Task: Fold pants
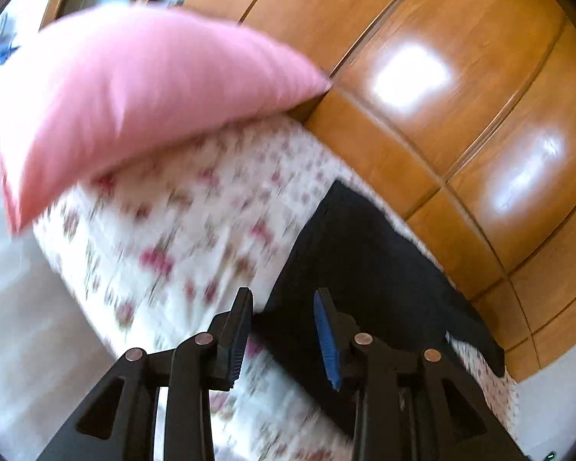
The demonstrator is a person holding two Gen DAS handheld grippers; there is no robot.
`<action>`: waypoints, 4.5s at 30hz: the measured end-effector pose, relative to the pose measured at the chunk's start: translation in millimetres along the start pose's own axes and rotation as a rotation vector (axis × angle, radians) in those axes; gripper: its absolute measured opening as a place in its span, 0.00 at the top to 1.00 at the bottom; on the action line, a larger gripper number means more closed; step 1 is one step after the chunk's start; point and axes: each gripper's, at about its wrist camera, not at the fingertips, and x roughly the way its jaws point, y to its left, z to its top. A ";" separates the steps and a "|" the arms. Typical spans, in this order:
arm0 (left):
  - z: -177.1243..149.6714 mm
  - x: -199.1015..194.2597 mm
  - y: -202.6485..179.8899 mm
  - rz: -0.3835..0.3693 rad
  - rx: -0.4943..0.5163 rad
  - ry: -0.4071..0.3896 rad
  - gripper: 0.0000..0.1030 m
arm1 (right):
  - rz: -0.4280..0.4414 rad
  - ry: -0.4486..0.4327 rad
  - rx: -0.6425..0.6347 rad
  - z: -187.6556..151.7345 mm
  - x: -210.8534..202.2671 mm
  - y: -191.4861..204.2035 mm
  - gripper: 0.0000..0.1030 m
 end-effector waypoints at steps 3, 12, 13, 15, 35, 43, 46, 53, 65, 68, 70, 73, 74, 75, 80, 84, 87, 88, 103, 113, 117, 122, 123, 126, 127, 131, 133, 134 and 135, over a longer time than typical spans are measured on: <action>14.9 21.2 -29.8 -0.047 0.042 0.017 0.64 | 0.076 0.003 -0.060 12.2 11.2 30.8 0.47; 12.1 124.2 -129.0 -0.113 0.179 0.163 0.64 | 0.280 0.153 -0.194 16.8 73.3 150.4 0.47; 10.2 136.3 -134.1 -0.114 0.174 0.184 0.64 | 0.296 0.179 -0.198 17.8 83.6 161.5 0.47; 2.4 163.2 -143.3 -0.131 0.177 0.220 0.64 | 0.321 0.221 -0.176 21.5 101.1 175.4 0.47; -28.4 197.5 -135.4 -0.172 0.280 0.177 0.32 | 0.304 0.174 0.062 98.5 252.2 229.6 0.59; -27.8 198.7 -134.0 -0.189 0.278 0.177 0.29 | 0.279 0.120 -0.042 102.7 236.5 248.8 0.86; -27.1 198.7 -133.1 -0.196 0.274 0.179 0.28 | 0.286 0.080 -0.065 109.6 211.4 248.8 0.87; -22.8 196.2 -127.4 -0.267 0.235 0.196 0.26 | 0.268 0.024 -0.079 128.8 145.4 221.4 0.89; -29.5 184.1 -138.3 -0.343 0.288 0.291 0.26 | 0.205 0.133 -0.024 94.1 127.3 134.8 0.89; -31.4 181.7 -139.7 -0.322 0.300 0.294 0.26 | 0.176 0.208 -0.061 77.6 143.5 127.9 0.86; -30.0 179.0 -138.0 -0.309 0.299 0.297 0.26 | 0.129 0.245 -0.063 65.9 151.5 120.6 0.76; -26.4 174.8 -135.9 -0.274 0.304 0.303 0.26 | 0.107 0.241 0.038 66.7 153.6 96.7 0.62; -24.2 173.7 -135.3 -0.269 0.302 0.307 0.26 | 0.100 0.230 0.056 70.3 153.3 90.7 0.58; -21.7 173.7 -135.2 -0.258 0.303 0.310 0.26 | 0.087 0.216 0.067 74.3 152.3 84.4 0.58; -3.4 177.3 -139.0 -0.194 0.332 0.303 0.26 | 0.056 0.135 0.012 98.9 139.5 77.4 0.58; 16.8 183.3 -148.1 -0.145 0.365 0.275 0.26 | 0.097 0.127 -0.071 110.1 146.1 99.9 0.58; 34.7 191.3 -154.2 -0.116 0.403 0.247 0.26 | 0.113 0.154 -0.105 109.4 154.9 121.1 0.58; 40.2 194.9 -155.2 -0.101 0.416 0.242 0.26 | 0.116 0.169 -0.114 109.1 160.1 127.5 0.57; 100.9 297.8 -153.2 0.138 0.470 0.250 0.26 | -0.003 0.221 -0.264 133.2 212.8 179.8 0.48; 116.1 338.3 -132.9 0.130 0.349 0.326 0.28 | 0.019 0.338 -0.309 141.2 236.3 185.3 0.48; 109.2 342.1 -138.7 0.138 0.408 0.299 0.30 | 0.031 0.370 -0.283 142.5 244.6 182.0 0.48; 104.5 342.2 -141.7 0.131 0.434 0.264 0.39 | 0.030 0.390 -0.275 138.2 246.2 183.7 0.48; 103.6 342.6 -142.0 0.131 0.433 0.258 0.39 | 0.034 0.396 -0.264 138.6 245.5 182.7 0.48; 105.3 345.4 -141.0 0.130 0.446 0.249 0.48 | 0.052 0.421 -0.256 139.5 243.8 180.8 0.48; 105.2 345.3 -142.1 0.132 0.451 0.248 0.50 | 0.048 0.427 -0.272 138.8 244.2 181.7 0.49; 102.1 341.1 -147.5 0.092 0.455 0.266 0.82 | 0.059 0.431 -0.297 133.8 245.5 189.5 0.81; 100.1 335.7 -153.2 0.095 0.470 0.261 0.86 | 0.038 0.417 -0.320 131.9 243.3 196.2 0.83; 100.3 330.3 -156.4 0.089 0.477 0.247 0.86 | 0.026 0.402 -0.333 130.6 240.2 199.4 0.84; 101.9 324.0 -158.6 0.075 0.476 0.227 0.87 | 0.025 0.394 -0.334 129.9 238.2 200.9 0.84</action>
